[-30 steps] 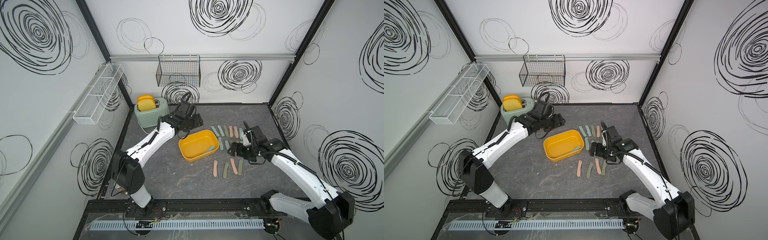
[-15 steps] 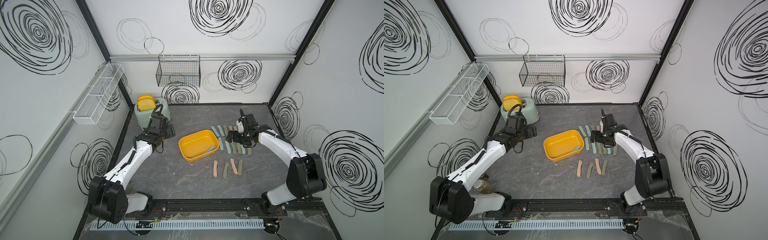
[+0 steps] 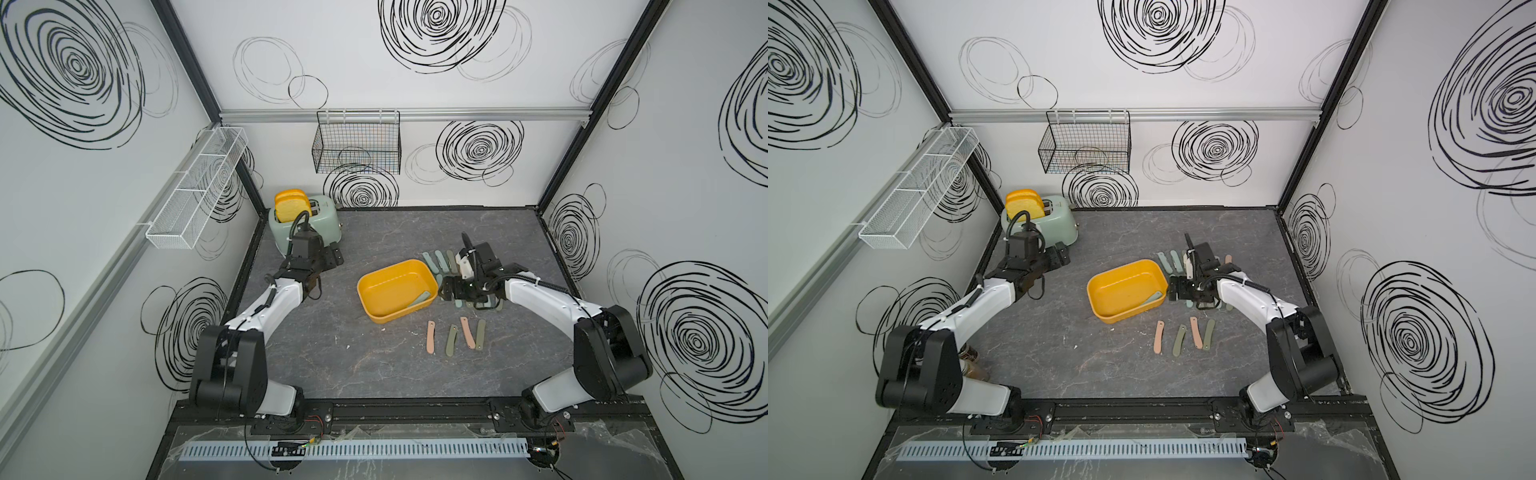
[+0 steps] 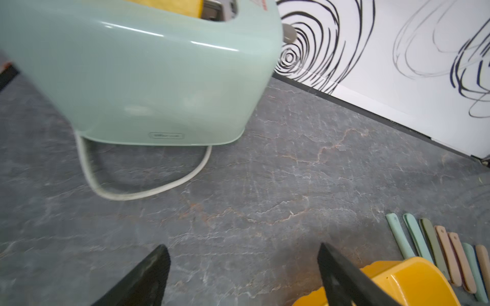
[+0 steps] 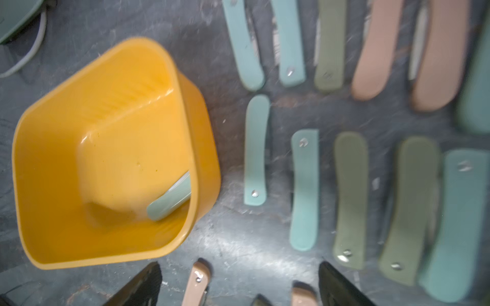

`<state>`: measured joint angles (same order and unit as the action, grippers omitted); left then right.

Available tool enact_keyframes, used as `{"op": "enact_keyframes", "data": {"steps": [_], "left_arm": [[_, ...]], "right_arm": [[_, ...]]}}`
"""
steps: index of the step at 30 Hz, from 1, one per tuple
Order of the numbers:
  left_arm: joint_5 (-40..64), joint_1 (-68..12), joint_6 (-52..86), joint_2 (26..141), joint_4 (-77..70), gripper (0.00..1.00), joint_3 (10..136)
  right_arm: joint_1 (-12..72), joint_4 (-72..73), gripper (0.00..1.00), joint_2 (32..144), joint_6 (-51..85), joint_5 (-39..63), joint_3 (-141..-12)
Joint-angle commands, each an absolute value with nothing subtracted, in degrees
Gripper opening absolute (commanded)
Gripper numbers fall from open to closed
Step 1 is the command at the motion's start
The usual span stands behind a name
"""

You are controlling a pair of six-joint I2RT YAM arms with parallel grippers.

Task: Take the fruit knife out of the storage box
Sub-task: Adjust the storage box at the center of the board.

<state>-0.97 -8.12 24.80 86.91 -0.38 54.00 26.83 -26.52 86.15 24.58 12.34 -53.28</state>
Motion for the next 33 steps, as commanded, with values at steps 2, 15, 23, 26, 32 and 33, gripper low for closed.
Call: {"op": "enact_keyframes", "data": {"steps": [2,15,23,26,32,33], "left_arm": [[-2.0,-13.5,22.6,90.5,-3.4,0.84,58.7],[1.3,-13.8,22.6,98.2,0.1,0.26,61.8],[3.8,-14.7,23.4,98.7,0.4,0.29,59.7],[3.8,-15.3,23.4,97.9,0.8,0.29,58.8],[3.9,-15.9,23.4,96.0,1.5,0.29,56.2],[3.9,-16.0,23.4,95.6,1.6,0.29,55.6]], "right_arm": [[28.8,-24.1,0.62,83.2,30.1,13.2,-49.1],[34.0,-20.9,0.21,93.2,31.9,13.9,-58.4],[34.2,-20.4,0.22,99.7,31.1,14.1,-65.6],[34.4,-20.5,0.22,102.4,30.3,14.2,-69.4],[34.5,-21.8,0.24,108.6,28.3,15.0,-78.3],[34.5,-21.9,0.24,109.7,28.1,15.3,-79.9]]}}
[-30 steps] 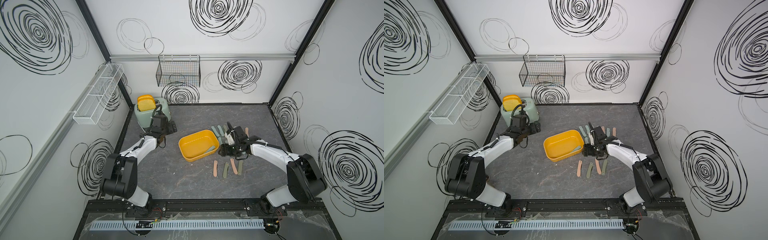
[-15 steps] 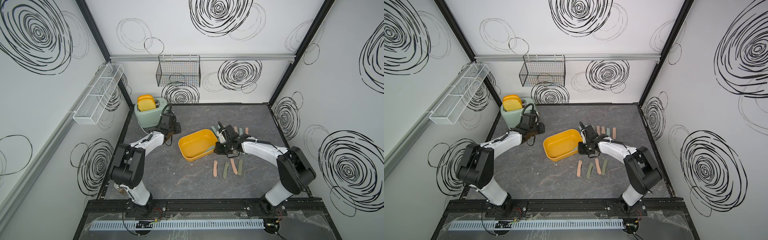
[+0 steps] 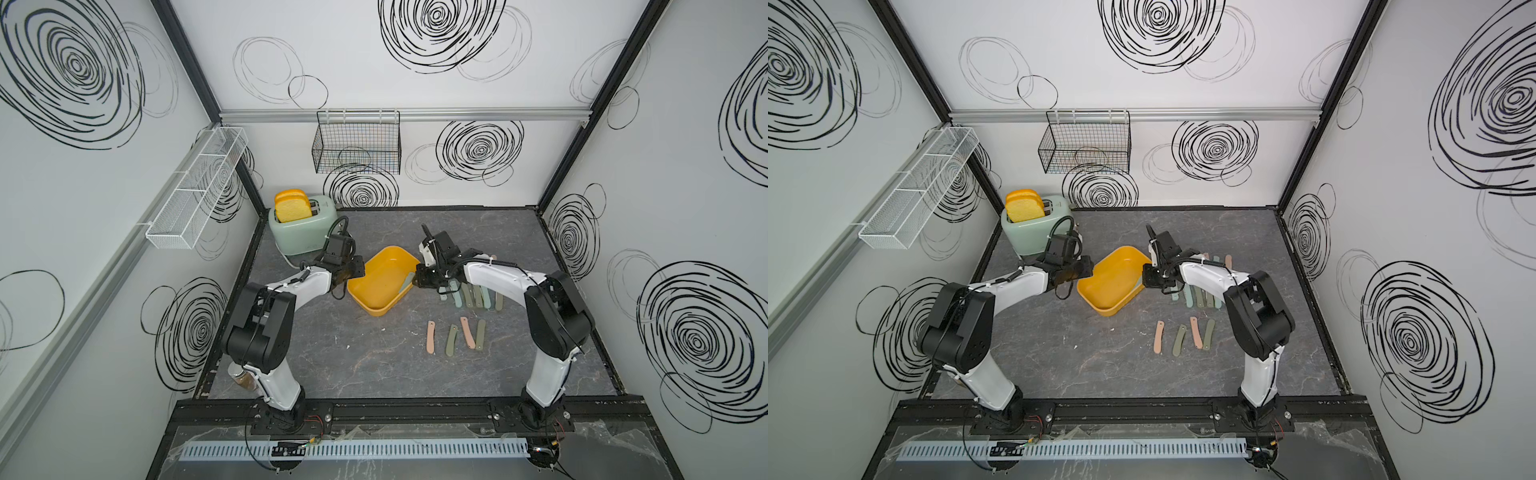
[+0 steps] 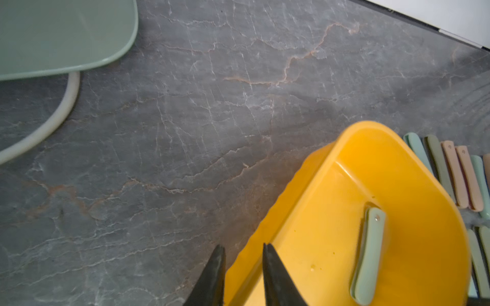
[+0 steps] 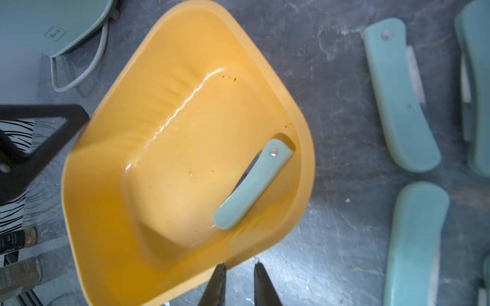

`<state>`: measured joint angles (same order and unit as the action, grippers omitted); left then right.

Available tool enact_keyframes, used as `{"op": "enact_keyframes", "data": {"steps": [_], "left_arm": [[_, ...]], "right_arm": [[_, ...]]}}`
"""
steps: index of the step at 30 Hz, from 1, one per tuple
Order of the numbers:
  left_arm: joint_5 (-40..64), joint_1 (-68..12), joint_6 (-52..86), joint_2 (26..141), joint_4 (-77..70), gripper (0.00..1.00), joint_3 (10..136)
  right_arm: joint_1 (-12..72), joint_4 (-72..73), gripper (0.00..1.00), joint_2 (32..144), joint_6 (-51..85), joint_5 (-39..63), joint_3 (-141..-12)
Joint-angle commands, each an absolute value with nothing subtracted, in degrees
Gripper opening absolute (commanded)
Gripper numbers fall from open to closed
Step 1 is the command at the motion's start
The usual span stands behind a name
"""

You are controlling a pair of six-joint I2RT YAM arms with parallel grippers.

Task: Take the fruit knife out of the storage box
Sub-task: Adjust the storage box at the center of the board.

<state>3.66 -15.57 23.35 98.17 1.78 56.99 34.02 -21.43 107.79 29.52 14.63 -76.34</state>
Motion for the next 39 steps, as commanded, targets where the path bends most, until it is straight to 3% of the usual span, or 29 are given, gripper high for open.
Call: {"op": "enact_keyframes", "data": {"steps": [1,16,26,29,32,35,37,39], "left_arm": [[3.9,-16.1,23.5,95.1,1.8,0.29,55.1],[4.0,-18.8,26.3,88.6,4.0,0.29,49.4],[2.6,-26.6,30.5,84.8,4.0,0.28,46.0],[1.5,-28.3,31.8,83.1,4.0,0.28,44.8],[-0.6,-29.2,32.2,80.4,6.0,0.29,44.1],[-2.4,-29.3,31.9,75.9,8.6,0.35,43.6],[-3.3,-29.1,31.7,72.6,10.6,0.43,43.5],[-4.5,-29.1,32.0,69.3,12.5,0.65,43.5]], "right_arm": [[34.5,-22.2,0.24,110.7,27.9,15.7,-81.5],[34.7,-29.3,0.24,123.6,24.8,19.6,-103.0],[37.3,-45.4,0.29,122.1,24.0,7.8,-109.9],[38.5,-49.5,0.34,122.7,23.7,3.1,-111.1],[39.8,-52.8,0.5,124.1,22.6,-0.7,-113.0],[41.0,-54.2,0.66,126.0,20.8,-3.9,-114.4],[41.6,-54.4,0.71,127.2,19.4,-5.8,-114.7],[42.0,-53.5,0.73,128.0,17.6,-6.4,-114.4]]}}
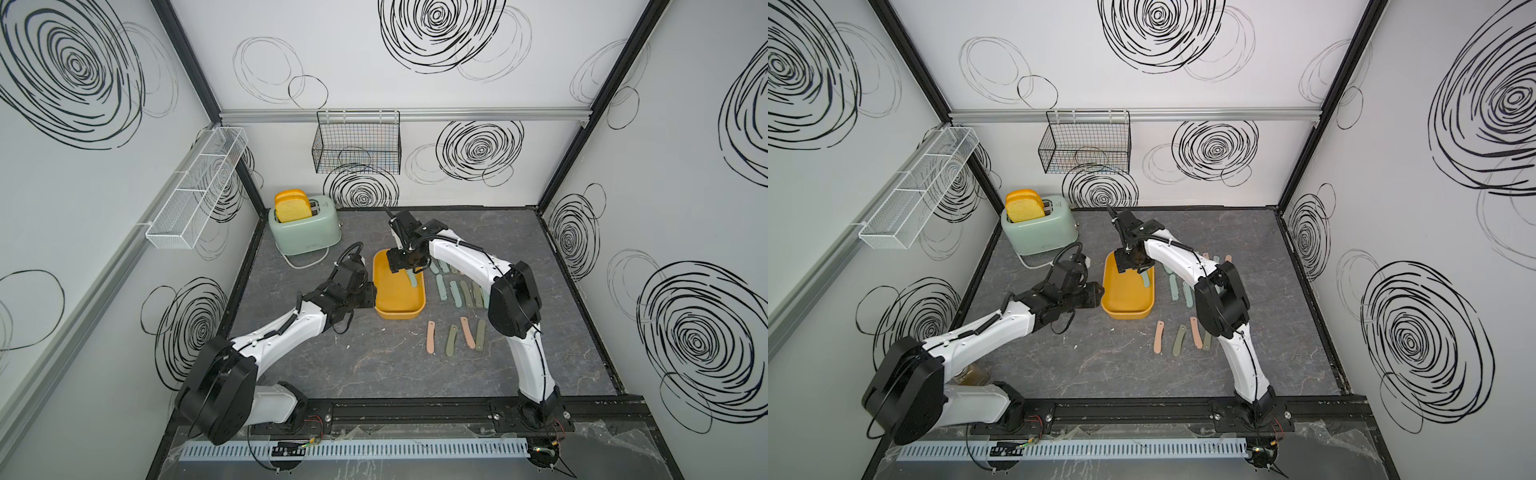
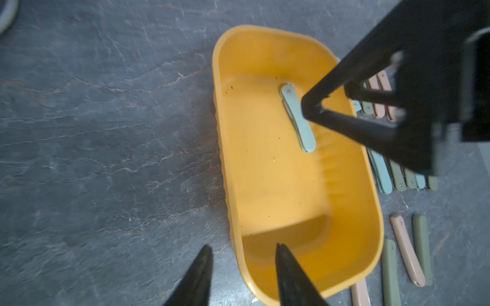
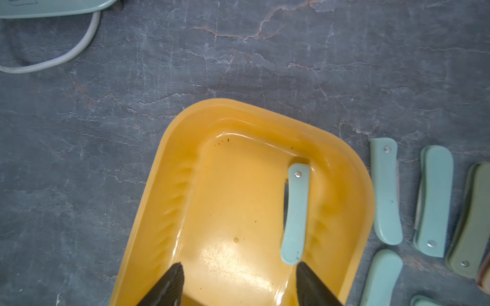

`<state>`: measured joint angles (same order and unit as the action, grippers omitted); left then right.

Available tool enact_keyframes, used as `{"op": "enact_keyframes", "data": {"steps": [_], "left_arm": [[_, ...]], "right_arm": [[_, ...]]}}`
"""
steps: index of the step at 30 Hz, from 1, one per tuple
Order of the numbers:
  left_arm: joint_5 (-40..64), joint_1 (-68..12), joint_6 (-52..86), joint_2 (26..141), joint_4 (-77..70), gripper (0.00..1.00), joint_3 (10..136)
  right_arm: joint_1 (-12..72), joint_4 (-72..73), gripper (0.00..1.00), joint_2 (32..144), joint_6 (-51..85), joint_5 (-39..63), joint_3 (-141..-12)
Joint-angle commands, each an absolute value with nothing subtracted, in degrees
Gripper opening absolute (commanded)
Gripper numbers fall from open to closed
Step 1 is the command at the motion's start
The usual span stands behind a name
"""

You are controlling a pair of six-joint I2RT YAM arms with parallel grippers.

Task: Take the fruit knife out of the storage box
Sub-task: Adjust the storage box at the center of the board.

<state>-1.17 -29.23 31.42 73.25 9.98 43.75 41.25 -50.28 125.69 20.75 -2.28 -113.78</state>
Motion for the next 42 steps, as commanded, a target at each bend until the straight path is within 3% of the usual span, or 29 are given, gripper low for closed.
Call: {"op": "enact_keyframes", "data": {"steps": [1,3,5,17,25,29,42], "left_arm": [[-5.8,-29.1,32.2,67.9,13.4,0.74,43.5],[-8.2,-29.3,32.5,64.8,14.7,0.91,42.9],[-9.7,-29.3,32.6,62.1,15.0,0.98,42.0],[-10.8,-27.9,30.7,51.9,16.1,0.98,40.9],[-8.1,-24.9,29.8,52.4,15.6,0.98,39.8],[-6.4,-23.7,29.8,52.7,14.5,0.98,39.2],[-4.8,-20.2,28.8,53.9,13.9,0.98,39.6]], "right_arm": [[42.1,-53.1,0.73,128.3,17.1,-6.9,-114.3],[42.1,-52.8,0.73,129.4,16.0,-8.1,-114.7],[42.0,-52.8,0.72,130.6,15.4,-9.0,-115.3],[41.0,-53.8,0.72,136.2,13.6,-12.0,-117.7],[39.5,-52.7,0.82,138.6,13.7,-6.1,-118.7],[39.2,-53.6,0.83,140.8,14.3,-4.2,-120.9],[40.2,-48.1,0.7,139.7,14.0,7.6,-122.9]]}}
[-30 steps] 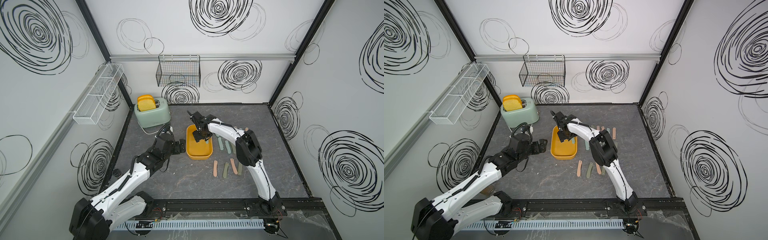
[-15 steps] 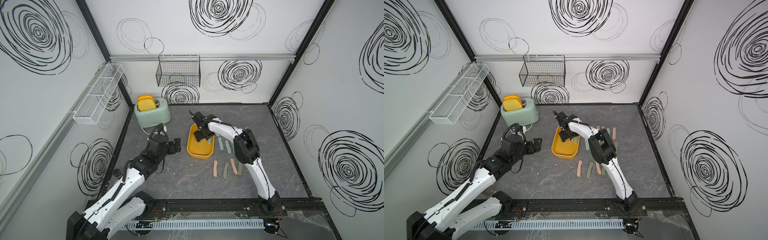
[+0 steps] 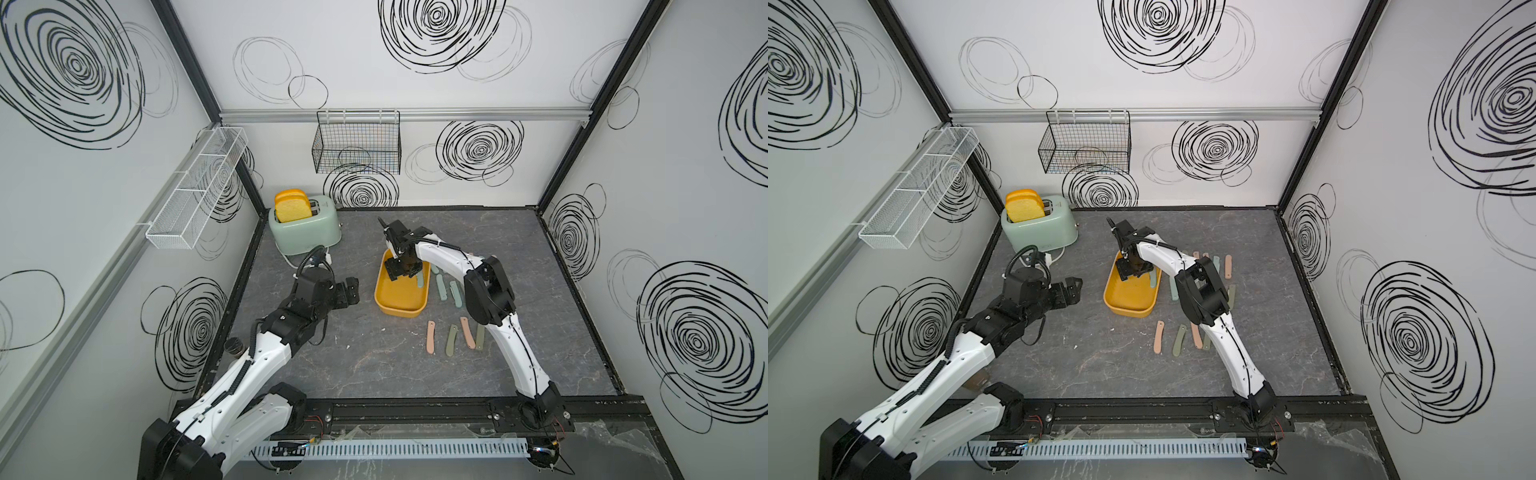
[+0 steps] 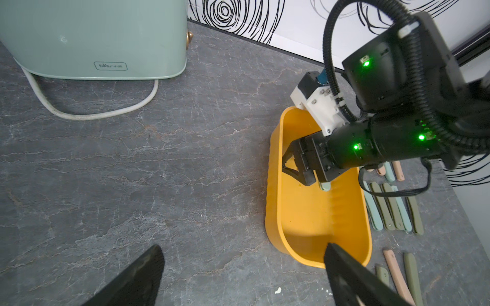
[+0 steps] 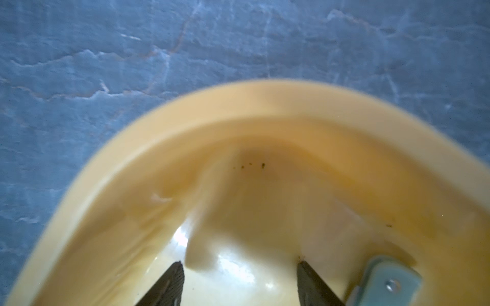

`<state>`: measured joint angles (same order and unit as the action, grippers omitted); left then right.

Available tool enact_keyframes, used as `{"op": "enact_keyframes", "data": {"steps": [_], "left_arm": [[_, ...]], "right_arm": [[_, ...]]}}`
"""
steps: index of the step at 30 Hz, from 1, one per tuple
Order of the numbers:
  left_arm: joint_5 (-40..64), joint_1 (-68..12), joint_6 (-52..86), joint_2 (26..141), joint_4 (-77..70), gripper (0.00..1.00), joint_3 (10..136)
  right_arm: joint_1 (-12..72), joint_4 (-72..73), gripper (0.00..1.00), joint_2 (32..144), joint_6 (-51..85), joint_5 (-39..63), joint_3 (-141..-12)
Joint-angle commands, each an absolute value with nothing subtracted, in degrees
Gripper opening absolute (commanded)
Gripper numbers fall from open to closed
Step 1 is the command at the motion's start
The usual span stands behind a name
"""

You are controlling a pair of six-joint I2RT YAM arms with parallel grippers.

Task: Take the fruit knife out of the storage box
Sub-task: Adjust the storage box at the center of the board.

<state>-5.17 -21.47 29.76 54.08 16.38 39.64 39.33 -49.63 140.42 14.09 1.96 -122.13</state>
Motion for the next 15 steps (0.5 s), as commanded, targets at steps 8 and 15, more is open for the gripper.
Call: {"op": "enact_keyframes", "data": {"steps": [8,15], "left_arm": [[-4.7,-17.3,27.7,52.6,14.8,0.98,39.2],[-4.4,-15.9,28.7,51.9,14.9,0.98,38.5]], "right_arm": [[43.0,-44.3,0.7,139.4,15.2,16.7,-125.3],[46.2,-42.2,0.7,138.5,14.6,22.8,-125.4]]}}
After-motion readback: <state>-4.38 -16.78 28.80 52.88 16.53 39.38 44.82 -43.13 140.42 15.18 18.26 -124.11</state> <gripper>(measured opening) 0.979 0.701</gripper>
